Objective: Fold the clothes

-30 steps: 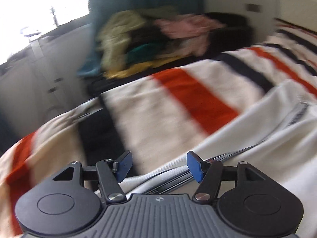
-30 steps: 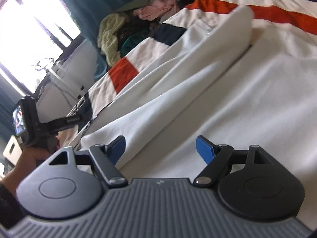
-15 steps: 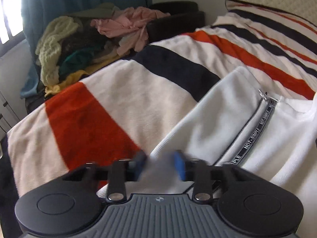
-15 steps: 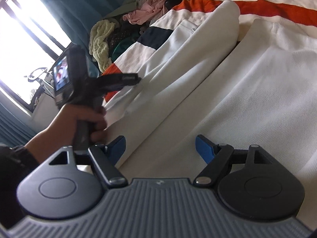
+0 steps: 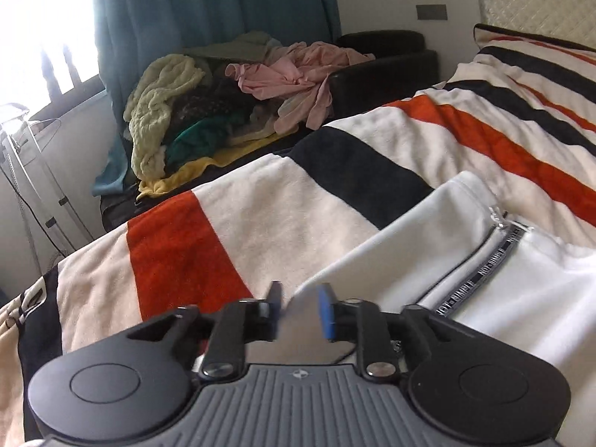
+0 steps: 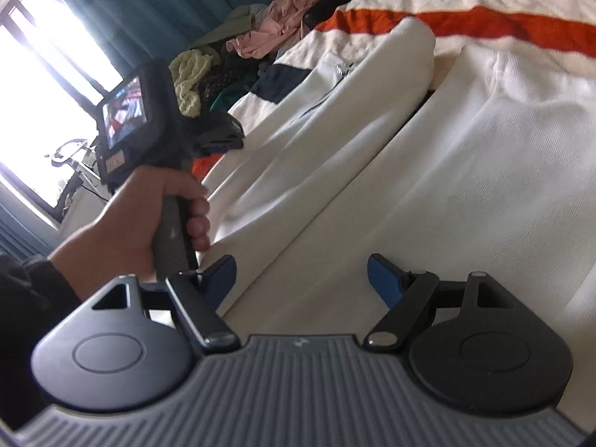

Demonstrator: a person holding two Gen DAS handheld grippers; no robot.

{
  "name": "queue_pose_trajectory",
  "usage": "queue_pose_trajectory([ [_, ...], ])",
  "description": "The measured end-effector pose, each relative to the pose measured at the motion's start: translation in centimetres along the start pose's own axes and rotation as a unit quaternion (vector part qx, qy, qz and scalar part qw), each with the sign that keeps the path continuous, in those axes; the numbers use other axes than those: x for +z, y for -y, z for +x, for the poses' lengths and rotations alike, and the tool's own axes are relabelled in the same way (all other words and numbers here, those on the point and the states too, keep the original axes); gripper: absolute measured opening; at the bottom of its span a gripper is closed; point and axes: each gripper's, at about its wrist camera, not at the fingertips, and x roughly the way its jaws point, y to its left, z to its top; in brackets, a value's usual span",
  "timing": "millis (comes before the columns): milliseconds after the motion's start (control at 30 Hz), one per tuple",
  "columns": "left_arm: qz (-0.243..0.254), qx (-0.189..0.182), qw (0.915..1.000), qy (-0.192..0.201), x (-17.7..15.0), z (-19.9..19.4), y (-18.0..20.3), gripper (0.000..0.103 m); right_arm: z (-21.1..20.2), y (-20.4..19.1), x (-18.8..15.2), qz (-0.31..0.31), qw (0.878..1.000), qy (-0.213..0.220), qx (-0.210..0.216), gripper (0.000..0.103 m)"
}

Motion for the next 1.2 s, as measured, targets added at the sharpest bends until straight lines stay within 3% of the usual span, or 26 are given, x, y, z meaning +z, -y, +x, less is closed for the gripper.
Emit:
queue_pose_trajectory([
  [200,-0.032,0.018,0.9993,0.002,0.5,-5.3,-1.2,0.072,-0.6,1.1,0.3,-0.038,0.999,0.012,-0.018,0.079],
  [433,-0.101,0.032,0.9942,0.021,-1.1,-17.3,-3.4,0.079,-2.7,1.4,2.0,-0.095,0.995,0.013,-0.026,0.080],
  [600,-0.174,0.055,0.9815,0.060,-8.1,-28.6,-6.9,0.080,-6.6,1.0,2.8,-0.129,0.991,0.035,-0.003,0.079],
  [767,-0.245,0.108,0.9623,0.047,-16.6,-37.9,-10.8,0.080,-11.7,0.8,3.8,-0.141,0.987,0.070,0.033,0.080],
  [867,-0.291,0.143,0.9451,0.039,-21.6,-42.7,-13.6,0.080,-14.1,0.4,3.9,-0.150,0.984,0.086,0.044,0.080],
  [967,-0.344,0.178,0.9214,0.026,-26.4,-47.1,-16.9,0.081,-15.4,0.6,4.0,-0.131,0.987,0.087,0.047,0.080],
  [1067,-0.416,0.214,0.8838,0.004,-31.2,-50.8,-20.8,0.082,-16.1,0.5,4.0,-0.117,0.988,0.090,0.038,0.080],
  [1167,-0.500,0.227,0.8359,-0.007,-35.6,-53.5,-24.2,0.083,-16.2,0.5,4.1,-0.108,0.990,0.089,0.024,0.080],
  [1200,-0.515,0.225,0.8273,-0.007,-36.4,-53.8,-24.5,0.086,-16.1,0.6,4.1,-0.104,0.990,0.088,0.019,0.080],
])
